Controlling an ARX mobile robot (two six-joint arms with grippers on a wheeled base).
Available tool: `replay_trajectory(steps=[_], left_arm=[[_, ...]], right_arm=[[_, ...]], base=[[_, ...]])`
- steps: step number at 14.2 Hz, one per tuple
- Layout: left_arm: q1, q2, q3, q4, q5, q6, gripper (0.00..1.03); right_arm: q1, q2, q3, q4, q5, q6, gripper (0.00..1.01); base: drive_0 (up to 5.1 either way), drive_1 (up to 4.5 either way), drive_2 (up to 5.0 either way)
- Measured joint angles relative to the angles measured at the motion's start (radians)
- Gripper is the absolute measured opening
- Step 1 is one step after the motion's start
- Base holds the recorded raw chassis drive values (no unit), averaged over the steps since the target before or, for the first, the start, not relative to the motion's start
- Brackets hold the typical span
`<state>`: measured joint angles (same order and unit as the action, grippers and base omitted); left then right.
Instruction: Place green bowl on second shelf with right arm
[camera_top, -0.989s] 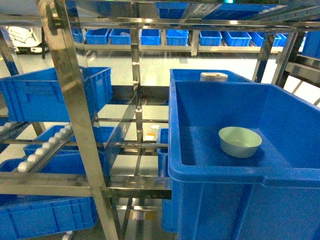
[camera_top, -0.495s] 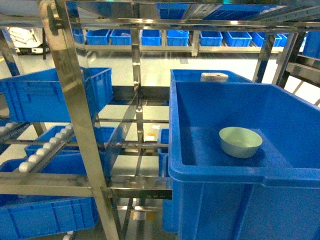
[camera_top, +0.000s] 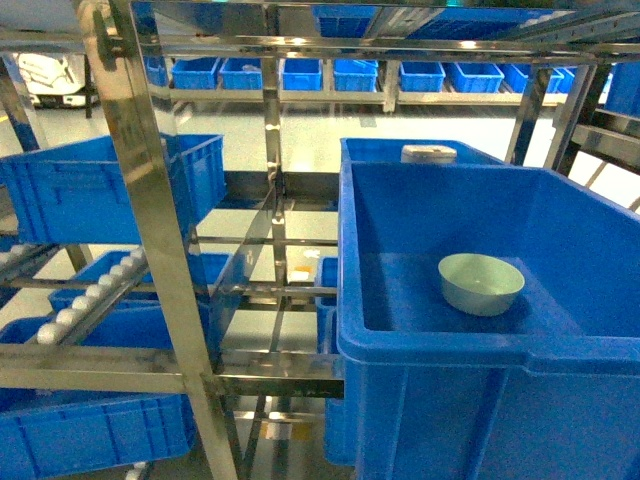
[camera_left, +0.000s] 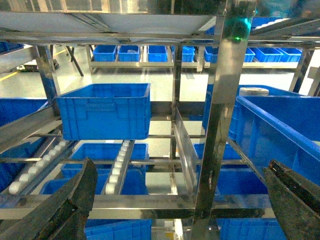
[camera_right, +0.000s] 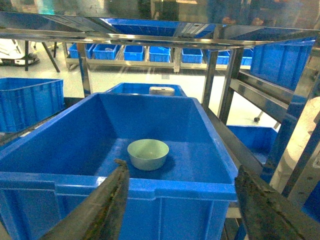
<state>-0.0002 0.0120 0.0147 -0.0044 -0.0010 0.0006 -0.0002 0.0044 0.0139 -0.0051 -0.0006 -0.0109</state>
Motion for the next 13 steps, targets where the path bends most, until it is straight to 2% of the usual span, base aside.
replay_trajectory(steps=[3,13], left_arm=[[0.000,0.000,0.000,0.000,0.000,0.000,0.98],[0.000,0.000,0.000,0.000,0.000,0.000,0.98]], right_arm=[[0.000,0.000,0.000,0.000,0.000,0.000,0.99],[0.000,0.000,0.000,0.000,0.000,0.000,0.98]], base=[[0.0,0.00,0.0],[0.0,0.00,0.0]])
